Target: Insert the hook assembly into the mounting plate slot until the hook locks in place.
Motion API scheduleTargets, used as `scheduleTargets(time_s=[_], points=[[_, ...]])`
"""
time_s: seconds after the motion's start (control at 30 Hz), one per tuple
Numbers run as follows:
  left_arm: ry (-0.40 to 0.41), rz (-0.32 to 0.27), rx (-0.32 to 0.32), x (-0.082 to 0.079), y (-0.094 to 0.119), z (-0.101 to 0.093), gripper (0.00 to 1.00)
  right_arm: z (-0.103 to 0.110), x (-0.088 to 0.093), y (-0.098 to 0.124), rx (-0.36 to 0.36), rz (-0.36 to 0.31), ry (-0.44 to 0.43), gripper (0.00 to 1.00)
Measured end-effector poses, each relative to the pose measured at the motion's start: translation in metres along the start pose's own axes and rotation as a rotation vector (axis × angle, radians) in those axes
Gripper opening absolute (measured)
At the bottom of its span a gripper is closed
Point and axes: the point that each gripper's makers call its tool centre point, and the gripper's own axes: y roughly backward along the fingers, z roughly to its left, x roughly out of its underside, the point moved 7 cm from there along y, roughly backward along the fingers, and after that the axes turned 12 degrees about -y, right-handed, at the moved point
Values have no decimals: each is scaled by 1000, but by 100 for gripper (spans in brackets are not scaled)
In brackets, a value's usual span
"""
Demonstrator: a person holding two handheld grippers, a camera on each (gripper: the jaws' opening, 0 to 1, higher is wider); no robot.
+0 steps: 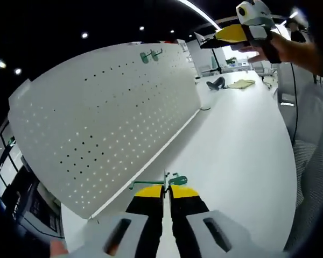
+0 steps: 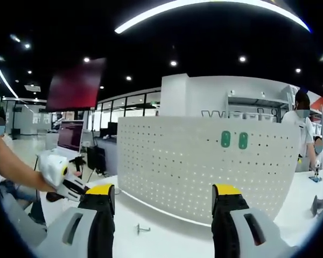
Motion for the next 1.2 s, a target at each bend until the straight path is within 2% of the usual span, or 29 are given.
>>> scheduleTargets(time_s=[0.3,0.57,0.87,1.2], points=[[-139,-88,-3,-42,20,-4,3,8,-7,2,-33,-3,9,71],[-253,-140,-7,-72,33,-11,4,18,-9,2,-64,2,21,67],[-337,-179,1,-95,44,-15,4,27,-3,4,-109,35,51,60],[-364,-201,15,-106,47,-18,4,34,1,4,-153,66,155,52]])
